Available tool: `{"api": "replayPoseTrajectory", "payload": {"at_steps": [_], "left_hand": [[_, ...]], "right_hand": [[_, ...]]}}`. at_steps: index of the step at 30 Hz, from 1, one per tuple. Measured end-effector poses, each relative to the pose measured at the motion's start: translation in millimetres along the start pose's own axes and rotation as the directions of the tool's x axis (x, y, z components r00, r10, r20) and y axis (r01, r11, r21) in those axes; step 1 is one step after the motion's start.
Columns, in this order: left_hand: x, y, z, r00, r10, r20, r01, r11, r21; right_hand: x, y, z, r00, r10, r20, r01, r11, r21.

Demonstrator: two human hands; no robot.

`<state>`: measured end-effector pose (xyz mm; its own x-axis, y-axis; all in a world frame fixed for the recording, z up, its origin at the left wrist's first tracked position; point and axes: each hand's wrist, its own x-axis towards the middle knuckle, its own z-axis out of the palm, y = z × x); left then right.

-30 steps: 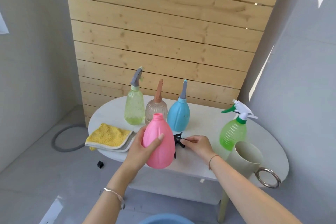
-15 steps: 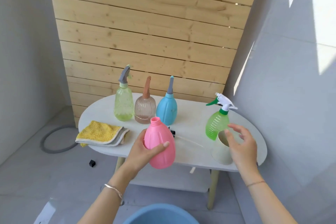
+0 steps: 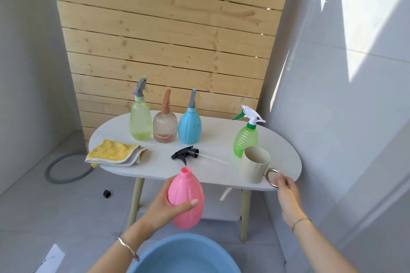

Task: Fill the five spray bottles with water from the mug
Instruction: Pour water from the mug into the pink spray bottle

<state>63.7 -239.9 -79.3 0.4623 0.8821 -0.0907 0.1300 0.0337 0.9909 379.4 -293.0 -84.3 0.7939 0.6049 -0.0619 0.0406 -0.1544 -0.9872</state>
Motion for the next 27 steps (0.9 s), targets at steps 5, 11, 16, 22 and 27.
{"api": "replayPoseTrajectory", "payload": {"at_steps": [5,11,16,22,27], "left_hand": [[-10,-19,-4,0.999,-0.037,0.013,0.036,0.998,0.053],[-17,-28,-12,1.000,-0.018,-0.001,0.018,0.995,0.095],[-25,-34,-23,0.999,-0.004,-0.043,0.010,0.990,0.139],[-36,-45,-29,0.996,0.004,-0.089,0.008,0.991,0.131],[-54,-71,-24,0.999,-0.023,-0.032,0.030,0.975,0.220]], "right_hand": [[-6,-4,3,0.995,0.084,-0.053,-0.072,0.978,0.198],[-30,-16,-11,1.000,-0.030,0.006,0.027,0.960,0.279],[-64,-7,-10,0.960,-0.097,0.264,0.044,0.979,0.198],[-115,93,20,0.840,0.136,0.525,0.073,0.930,-0.359],[-132,166,41,0.793,0.331,0.511,-0.003,0.841,-0.541]]}}
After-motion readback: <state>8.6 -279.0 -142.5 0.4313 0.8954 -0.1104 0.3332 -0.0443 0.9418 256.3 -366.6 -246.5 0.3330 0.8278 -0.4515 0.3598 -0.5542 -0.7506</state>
